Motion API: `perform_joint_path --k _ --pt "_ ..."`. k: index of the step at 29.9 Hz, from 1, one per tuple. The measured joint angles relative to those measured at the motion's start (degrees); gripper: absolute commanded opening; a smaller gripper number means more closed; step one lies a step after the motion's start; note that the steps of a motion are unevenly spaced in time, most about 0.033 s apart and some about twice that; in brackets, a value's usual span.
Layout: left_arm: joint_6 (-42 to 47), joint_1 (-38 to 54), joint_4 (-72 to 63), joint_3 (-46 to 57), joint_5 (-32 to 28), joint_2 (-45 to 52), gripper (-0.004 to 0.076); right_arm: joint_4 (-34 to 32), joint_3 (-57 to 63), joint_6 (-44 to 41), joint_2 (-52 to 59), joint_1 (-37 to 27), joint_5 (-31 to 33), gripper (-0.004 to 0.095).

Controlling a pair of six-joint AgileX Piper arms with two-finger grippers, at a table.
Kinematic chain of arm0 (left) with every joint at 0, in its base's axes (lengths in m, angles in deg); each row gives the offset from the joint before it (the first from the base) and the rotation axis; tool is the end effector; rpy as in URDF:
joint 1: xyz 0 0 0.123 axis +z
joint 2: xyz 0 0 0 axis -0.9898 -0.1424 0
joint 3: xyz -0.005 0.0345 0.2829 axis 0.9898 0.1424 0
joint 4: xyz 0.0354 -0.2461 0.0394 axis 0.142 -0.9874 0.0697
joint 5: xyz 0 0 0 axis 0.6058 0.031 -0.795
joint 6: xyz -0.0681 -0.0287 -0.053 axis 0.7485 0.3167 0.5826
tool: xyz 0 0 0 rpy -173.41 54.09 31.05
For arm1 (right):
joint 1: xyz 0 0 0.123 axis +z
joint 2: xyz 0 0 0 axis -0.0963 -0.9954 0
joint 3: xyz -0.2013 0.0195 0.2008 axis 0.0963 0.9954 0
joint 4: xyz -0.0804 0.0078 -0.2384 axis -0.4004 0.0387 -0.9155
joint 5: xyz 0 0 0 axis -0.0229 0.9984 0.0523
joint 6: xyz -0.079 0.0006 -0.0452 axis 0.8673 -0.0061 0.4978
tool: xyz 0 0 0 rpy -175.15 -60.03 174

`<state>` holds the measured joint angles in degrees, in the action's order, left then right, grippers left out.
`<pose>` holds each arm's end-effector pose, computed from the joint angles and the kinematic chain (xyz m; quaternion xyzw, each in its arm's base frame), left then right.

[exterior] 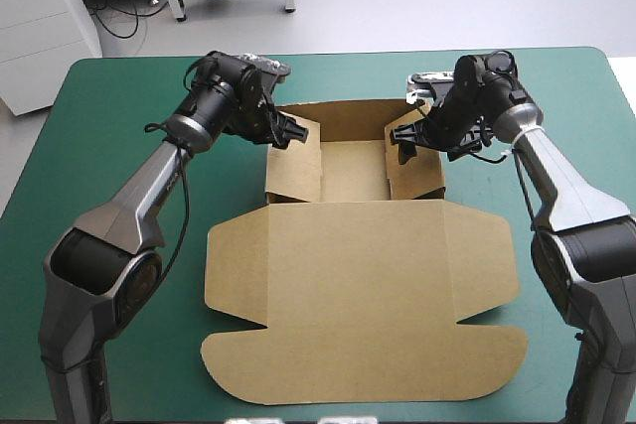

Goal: Fold the box

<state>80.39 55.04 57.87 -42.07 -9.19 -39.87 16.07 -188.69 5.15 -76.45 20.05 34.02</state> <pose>0.3960 -0.1914 0.3292 0.1713 0.9603 -0.0212 0.2190 0.4101 0.1196 0.2965 -0.1017 0.9798 0.0942 0.1440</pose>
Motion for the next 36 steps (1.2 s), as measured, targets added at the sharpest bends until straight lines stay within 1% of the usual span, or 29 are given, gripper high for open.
perform_joint_path --k 2,4,6,8,12,13,19,22,25,30,36 --pt "0.0 0.0 0.1 -2.0 0.1 1.4 0.0484 0.3 0.0 0.0 1.3 0.0 0.0 0.0815" --pt "0.0 0.0 0.1 -4.4 0.1 3.2 0.0444 0.4 0.0 0.0 2.9 0.0 0.1 0.0815" --pt "0.0 0.0 -0.3 -6.2 0.2 5.4 0.0365 0.4 0.0 0.0 4.6 0.1 0.1 0.0815" --pt "0.0 0.0 -0.7 -7.1 0.4 7.7 0.0268 0.4 0.0 0.0 6.0 0.1 0.1 0.0815" --pt "-1.0 0.0 -1.0 -7.5 0.8 13.4 0.0016 0.8 0.0 0.0 8.7 0.1 0.4 0.0815" --pt "-1.4 0.0 -1.0 -7.5 0.8 14.6 -0.0029 0.8 0.0 0.0 9.3 0.1 0.4 0.0815" --pt "-7.1 -0.1 -4.5 -6.0 0.8 23.6 -0.0032 1.2 -0.1 0.0 11.1 0.1 0.6 0.0815" --pt "-8.5 -0.1 -6.2 -3.2 0.8 28.5 -0.0032 1.2 -0.1 0.3 11.5 0.1 0.6 0.0815" --pt "-9.8 -0.1 -6.5 1.8 0.8 33.6 -0.0032 1.2 -0.1 1.1 11.5 0.1 0.6 0.0815" --pt "-12.2 -0.1 -6.7 14.6 0.8 42.2 -0.0032 1.1 -0.1 2.1 11.5 0.1 0.6 0.0815" --pt "-13.0 -0.1 -6.6 33.7 0.8 52.6 -0.0032 -0.5 -0.1 2.4 11.5 0.1 0.6 0.0815"
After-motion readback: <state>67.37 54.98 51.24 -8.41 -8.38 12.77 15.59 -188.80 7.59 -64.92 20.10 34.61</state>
